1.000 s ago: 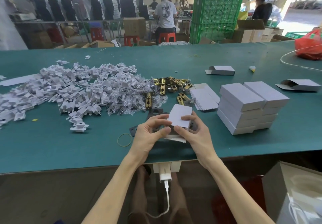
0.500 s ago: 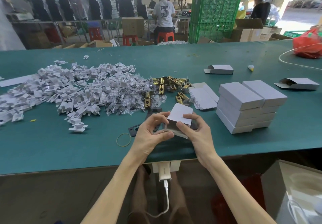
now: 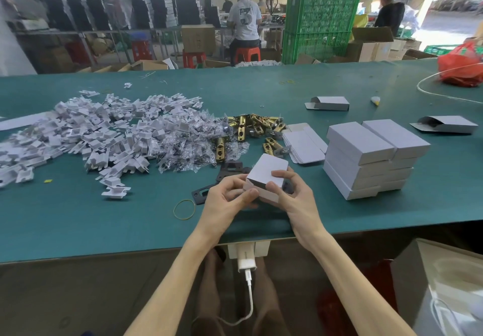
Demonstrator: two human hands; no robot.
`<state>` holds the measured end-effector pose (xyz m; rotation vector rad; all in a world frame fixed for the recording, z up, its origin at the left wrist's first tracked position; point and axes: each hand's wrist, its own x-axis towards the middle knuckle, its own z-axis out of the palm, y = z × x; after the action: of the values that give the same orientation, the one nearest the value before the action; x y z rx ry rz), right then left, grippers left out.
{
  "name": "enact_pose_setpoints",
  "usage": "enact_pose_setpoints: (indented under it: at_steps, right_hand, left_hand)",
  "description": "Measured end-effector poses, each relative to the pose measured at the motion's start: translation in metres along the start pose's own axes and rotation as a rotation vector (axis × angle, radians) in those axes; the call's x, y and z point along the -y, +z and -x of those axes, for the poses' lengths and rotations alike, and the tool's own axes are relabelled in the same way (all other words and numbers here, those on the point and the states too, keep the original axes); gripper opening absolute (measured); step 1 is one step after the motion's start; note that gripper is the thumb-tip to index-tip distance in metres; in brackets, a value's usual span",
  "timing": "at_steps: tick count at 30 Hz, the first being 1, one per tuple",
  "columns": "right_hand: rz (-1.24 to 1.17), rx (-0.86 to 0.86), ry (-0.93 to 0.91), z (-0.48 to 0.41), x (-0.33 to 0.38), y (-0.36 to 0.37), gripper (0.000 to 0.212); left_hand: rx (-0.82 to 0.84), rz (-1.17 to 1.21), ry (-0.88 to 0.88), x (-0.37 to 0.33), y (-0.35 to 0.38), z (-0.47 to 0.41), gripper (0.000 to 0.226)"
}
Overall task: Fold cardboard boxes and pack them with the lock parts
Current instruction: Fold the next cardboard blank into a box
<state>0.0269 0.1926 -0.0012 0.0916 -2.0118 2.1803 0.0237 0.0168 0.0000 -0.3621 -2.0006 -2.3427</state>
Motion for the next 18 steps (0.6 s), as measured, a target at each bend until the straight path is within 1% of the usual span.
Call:
enact_pose_setpoints:
  at_steps: [3, 8, 10, 13, 15, 18]
  right_hand:
    - [-0.097, 0.04, 0.025, 0.0006, 0.003, -0.0001, 0.044]
    - [0.027, 0.074, -0.04, 0.0013, 0.0072, 0.002, 0.038]
    - [0.048, 0.089, -0.053, 0.0008, 0.007, 0.002, 0.039]
    - [-0.056, 0.116, 0.001, 0.0015, 0.0075, 0.0029, 0.046]
    - [-0.052, 0.12, -0.016, 0.0029, 0.0087, 0.0034, 0.04]
    - [-0.012, 0.116, -0.077, 0.0046, 0.0081, 0.0042, 0.032]
  left_hand:
    - [-0.055, -0.013, -0.013, 0.0001, 0.0015, -0.0003, 0.026]
    - [-0.081, -0.034, -0.024, -0.0022, 0.0029, 0.0006, 0.033]
    - [-0.091, -0.038, -0.023, -0.0024, 0.0029, 0.0012, 0.037]
    - [-0.112, -0.024, -0.019, -0.0028, 0.0041, 0.0014, 0.035]
    - [-0.133, 0.002, -0.016, -0.0027, 0.0047, 0.0011, 0.033]
    - [-0.161, 0.041, -0.015, -0.0031, 0.0024, 0.0008, 0.048]
